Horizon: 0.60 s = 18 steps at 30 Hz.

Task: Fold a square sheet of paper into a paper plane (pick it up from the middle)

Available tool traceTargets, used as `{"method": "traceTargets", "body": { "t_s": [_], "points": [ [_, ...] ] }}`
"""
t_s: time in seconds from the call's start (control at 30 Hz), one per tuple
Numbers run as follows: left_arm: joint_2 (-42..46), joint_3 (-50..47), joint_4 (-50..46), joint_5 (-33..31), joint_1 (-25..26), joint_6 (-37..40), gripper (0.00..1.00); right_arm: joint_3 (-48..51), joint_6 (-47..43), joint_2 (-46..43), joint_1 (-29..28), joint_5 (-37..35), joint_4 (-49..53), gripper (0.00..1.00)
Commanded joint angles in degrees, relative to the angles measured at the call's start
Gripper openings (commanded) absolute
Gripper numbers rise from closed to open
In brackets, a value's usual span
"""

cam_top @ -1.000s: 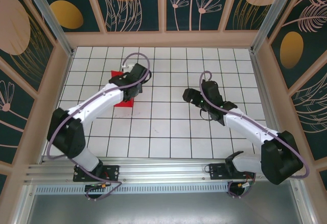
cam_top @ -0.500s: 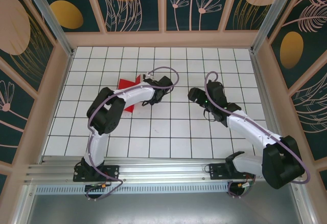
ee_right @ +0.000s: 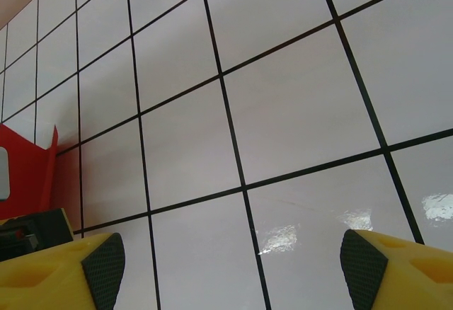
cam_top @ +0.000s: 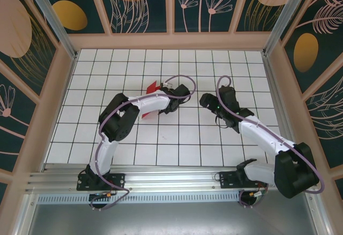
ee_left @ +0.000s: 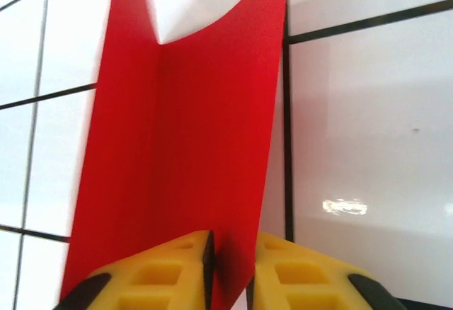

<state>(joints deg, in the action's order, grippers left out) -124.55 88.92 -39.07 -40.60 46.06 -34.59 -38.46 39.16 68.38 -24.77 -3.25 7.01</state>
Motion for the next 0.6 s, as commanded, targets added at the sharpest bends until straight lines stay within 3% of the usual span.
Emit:
{"method": "traceTargets", "body": {
  "t_s": [0.0,0.2,0.3,0.43,0.57],
  "points": [
    [4.5,-1.8,2.8,6.7,-0.1,0.3,0.28,0.5,1.2,-1.4,0.7,-0.6,1.1,0.82],
    [18.9,-9.2,14.7,25.7,-0.3,0.2,0.45,0.5,0.1,-0.9,1.0,2.1,0.4,0.82],
    [24.2,-12.6,19.0,31.5,-1.4,-0.5,0.53,-0.1,-0.5,0.0,0.9,5.6,-0.8,0.81],
    [30.8,-19.9,26.0,38.6,-6.3,-2.7,0.53,-2.5,-1.1,2.8,-1.4,6.7,-1.4,0.78],
    [34.2,-28.3,32.2,43.6,-12.6,-5.7,0.47,-7.3,-1.5,8.7,-5.9,7.2,-1.5,0.72]
  ]
}}
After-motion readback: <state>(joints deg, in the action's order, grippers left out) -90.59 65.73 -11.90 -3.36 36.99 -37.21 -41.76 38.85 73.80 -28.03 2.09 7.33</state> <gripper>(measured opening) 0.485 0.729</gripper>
